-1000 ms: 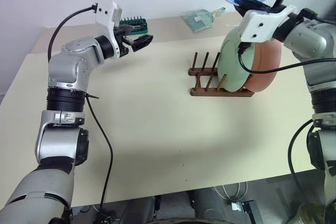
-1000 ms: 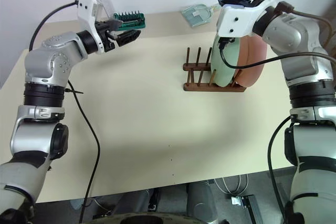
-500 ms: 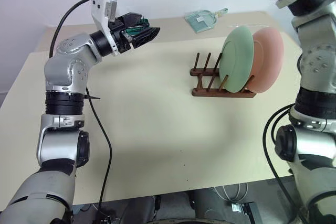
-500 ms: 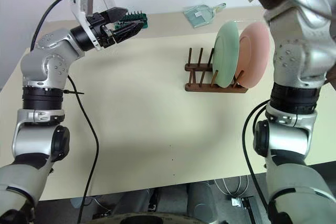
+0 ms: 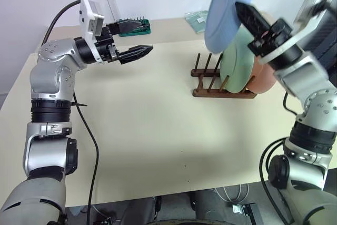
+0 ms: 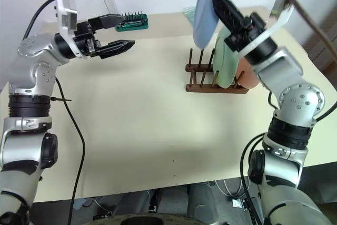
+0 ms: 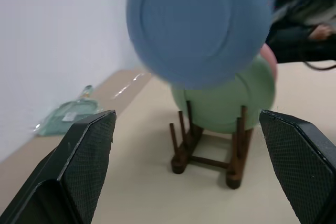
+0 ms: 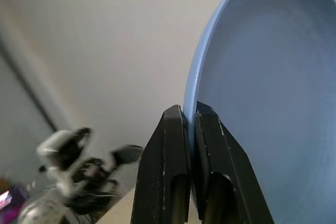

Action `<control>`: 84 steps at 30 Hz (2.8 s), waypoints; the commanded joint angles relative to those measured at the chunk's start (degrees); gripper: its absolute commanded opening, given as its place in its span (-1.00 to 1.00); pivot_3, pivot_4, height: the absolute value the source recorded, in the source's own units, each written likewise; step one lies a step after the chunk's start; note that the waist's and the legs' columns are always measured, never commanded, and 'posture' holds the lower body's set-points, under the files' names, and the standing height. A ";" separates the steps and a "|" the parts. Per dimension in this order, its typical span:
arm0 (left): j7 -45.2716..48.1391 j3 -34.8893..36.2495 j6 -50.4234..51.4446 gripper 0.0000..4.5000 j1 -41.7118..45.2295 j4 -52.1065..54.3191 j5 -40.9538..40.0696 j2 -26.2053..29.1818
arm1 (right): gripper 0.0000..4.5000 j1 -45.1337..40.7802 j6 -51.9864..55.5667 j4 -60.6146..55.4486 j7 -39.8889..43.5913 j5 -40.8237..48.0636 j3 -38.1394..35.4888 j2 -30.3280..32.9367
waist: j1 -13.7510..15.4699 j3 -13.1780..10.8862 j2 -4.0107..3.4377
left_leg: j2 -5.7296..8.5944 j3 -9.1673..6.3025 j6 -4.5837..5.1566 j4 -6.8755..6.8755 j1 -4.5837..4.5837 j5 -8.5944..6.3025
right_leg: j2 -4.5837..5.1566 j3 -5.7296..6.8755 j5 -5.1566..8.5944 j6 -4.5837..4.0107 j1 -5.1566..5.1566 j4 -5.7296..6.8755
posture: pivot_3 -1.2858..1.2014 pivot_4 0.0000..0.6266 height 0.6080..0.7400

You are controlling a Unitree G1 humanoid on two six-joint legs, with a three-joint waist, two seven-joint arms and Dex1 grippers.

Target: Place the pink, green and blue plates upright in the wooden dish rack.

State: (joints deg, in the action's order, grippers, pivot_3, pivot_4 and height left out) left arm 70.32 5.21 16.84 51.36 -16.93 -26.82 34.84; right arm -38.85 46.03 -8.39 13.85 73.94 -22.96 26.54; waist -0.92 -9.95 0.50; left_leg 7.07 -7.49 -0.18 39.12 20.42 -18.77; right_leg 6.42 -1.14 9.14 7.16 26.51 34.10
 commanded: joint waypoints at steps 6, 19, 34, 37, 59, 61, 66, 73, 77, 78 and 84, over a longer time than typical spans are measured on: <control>1.07 1.12 -4.16 0.98 -0.86 3.43 -0.19 0.40 | -1.00 0.97 -0.01 -1.81 0.76 3.50 -0.98 -0.18 | 0.09 0.00 0.00 | -0.01 0.01 0.00 0.00 -0.01 0.00 | 0.00 0.00 0.00 0.00 -0.02 -0.03 | 0.03 -0.52 1.00; -0.39 0.62 -3.58 0.98 -1.19 5.39 -0.36 -0.39 | -1.00 2.52 1.13 -1.53 4.00 2.37 1.05 1.80 | 0.19 0.00 0.00 | 0.00 0.01 0.01 0.02 -0.01 -0.01 | 0.00 0.01 0.00 0.00 -0.03 -0.06 | 0.03 -0.52 1.00; -0.87 0.87 -0.20 0.98 -0.89 7.41 -1.18 0.06 | -1.00 4.06 0.49 0.27 5.87 -1.26 1.62 1.15 | 0.20 0.00 0.00 | 0.00 0.01 0.01 0.02 -0.01 -0.01 | 0.00 0.00 0.00 0.00 -0.04 -0.08 | 0.03 -0.52 1.00; -0.99 0.82 -0.19 0.98 -0.91 7.54 -0.91 -0.01 | -1.00 4.57 0.39 0.40 6.21 -1.96 1.69 0.93 | 0.20 0.00 0.00 | 0.00 0.01 0.01 0.02 -0.02 0.00 | 0.00 0.00 0.00 0.00 -0.03 -0.08 | 0.03 -0.52 1.00; -1.56 0.79 -0.04 1.00 -0.52 7.39 -0.93 -0.19 | 0.93 6.03 0.30 -1.58 10.01 -5.77 2.87 1.85 | 0.21 0.00 0.00 | 0.00 0.01 0.01 0.02 -0.02 -0.01 | 0.00 0.00 0.00 0.00 -0.04 -0.10 | 0.03 -0.52 1.00; -1.66 0.77 -0.05 1.00 -0.55 7.38 -0.96 -0.25 | 0.97 5.93 -0.04 -2.22 10.61 -6.74 3.20 2.25 | 0.21 0.00 0.00 | 0.00 0.02 0.01 0.02 -0.02 -0.01 | 0.00 0.01 0.00 0.00 -0.04 -0.10 | 0.03 -0.52 1.00; -1.87 0.79 0.35 1.00 -0.78 7.75 -1.26 -0.26 | 0.97 4.81 -1.84 -3.23 11.87 -8.92 3.18 2.39 | 0.22 0.00 0.00 | 0.00 0.02 0.01 0.02 -0.02 -0.01 | 0.00 0.01 0.00 0.00 -0.04 -0.10 | 0.03 -0.52 1.00; -1.84 0.83 0.73 1.00 -0.89 7.87 -1.42 -0.19 | 0.97 2.24 -5.50 -2.44 12.37 -9.60 1.22 1.59 | 0.22 0.00 0.00 | 0.00 0.01 0.01 0.02 -0.02 0.00 | 0.00 0.01 0.00 0.00 -0.04 -0.10 | 0.03 -0.52 1.00; -1.99 0.78 0.10 1.00 -1.22 7.91 -1.10 -0.42 | 0.97 0.71 -10.60 -5.26 14.48 -7.86 -2.40 1.38 | 0.28 0.00 0.00 | 0.00 0.01 0.01 0.02 -0.02 -0.01 | 0.00 0.01 0.00 0.00 -0.04 -0.11 | 0.03 -0.52 1.00; -2.12 0.78 0.11 1.00 -1.33 7.97 -1.12 -0.53 | 0.97 0.92 -10.84 -5.92 15.30 -7.75 -2.60 2.05 | 0.28 0.00 0.00 | 0.00 0.01 0.01 0.02 -0.02 -0.01 | 0.00 0.01 0.00 0.00 -0.03 -0.10 | 0.03 -0.52 1.00; -0.90 0.96 -0.23 1.00 -4.17 6.96 -1.13 -0.09 | 0.97 9.36 -9.91 -16.91 27.45 -6.96 -1.35 9.81 | 0.30 0.00 0.01 | 0.00 -0.02 0.02 -0.01 -0.04 -0.02 | 0.00 0.06 0.01 0.01 -0.07 -0.12 | 0.03 -0.52 1.00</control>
State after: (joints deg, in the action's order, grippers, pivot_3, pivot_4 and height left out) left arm 68.70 5.33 17.08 47.57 -11.11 -27.01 34.04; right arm -30.47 35.96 -22.42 38.28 65.56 -24.01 34.95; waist -0.62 -9.95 0.51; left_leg 7.07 -7.49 -0.16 39.13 20.38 -18.79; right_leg 6.43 -1.09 9.15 7.17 26.42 33.97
